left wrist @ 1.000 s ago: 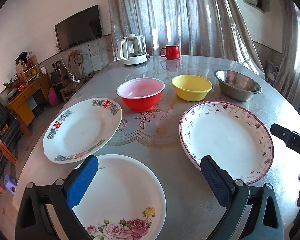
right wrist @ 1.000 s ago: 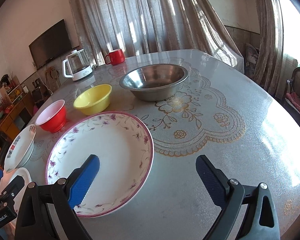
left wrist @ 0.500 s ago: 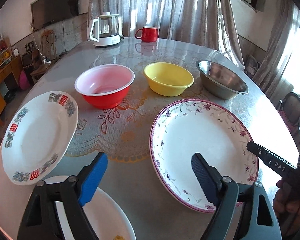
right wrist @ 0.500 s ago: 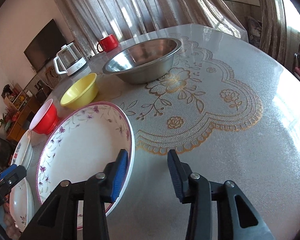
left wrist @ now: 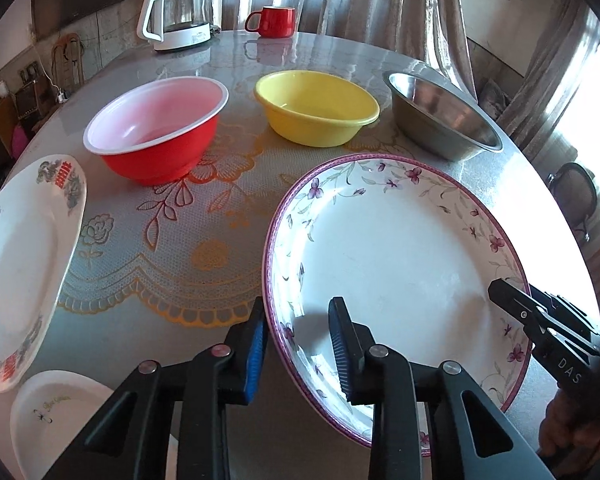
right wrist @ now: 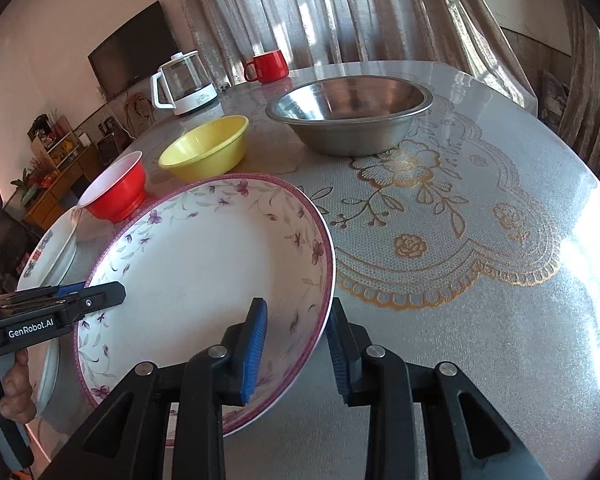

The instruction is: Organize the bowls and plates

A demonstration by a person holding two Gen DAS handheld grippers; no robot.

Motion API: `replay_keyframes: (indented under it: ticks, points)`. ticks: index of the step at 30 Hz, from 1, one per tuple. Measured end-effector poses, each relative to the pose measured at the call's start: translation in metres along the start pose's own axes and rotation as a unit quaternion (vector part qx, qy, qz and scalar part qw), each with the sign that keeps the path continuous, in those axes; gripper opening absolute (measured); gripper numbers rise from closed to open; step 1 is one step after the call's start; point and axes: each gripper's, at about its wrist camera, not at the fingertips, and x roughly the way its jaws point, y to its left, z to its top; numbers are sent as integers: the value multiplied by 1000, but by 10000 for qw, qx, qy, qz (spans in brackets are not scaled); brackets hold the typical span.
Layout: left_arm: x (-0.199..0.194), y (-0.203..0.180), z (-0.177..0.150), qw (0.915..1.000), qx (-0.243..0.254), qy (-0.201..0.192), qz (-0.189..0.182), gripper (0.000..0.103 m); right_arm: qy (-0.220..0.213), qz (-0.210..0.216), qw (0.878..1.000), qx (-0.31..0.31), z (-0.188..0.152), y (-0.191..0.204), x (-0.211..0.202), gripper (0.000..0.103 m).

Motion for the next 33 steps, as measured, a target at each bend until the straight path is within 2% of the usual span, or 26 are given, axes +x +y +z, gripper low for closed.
replay_keyframes:
  ticks: [4,8,14,19,23,33]
  points:
    - [-2,3,-2,10000,-22,-16,5,29,30,-79,9999,-87,0,2,0,30]
    - [-7,8,-4,9998,-74,-79,178,29,59,-50,9998,-167,0,7,0,30]
    - [-14,22,-5,9995,-303,-87,100,30,97,23,9998,-191,1,16,4,30]
    - [-20,30,-9,9995,-268,-178,60,33,139,79,9996,-236,1,24,6,30]
    - [-29,34,-12,9993,-205,-315,66,38,178,155,9994,-235,0,25,6,31]
    - [-42,44,-18,9984,-215,-520,-11,39,219,44,9985,-501,-6,40,5,31]
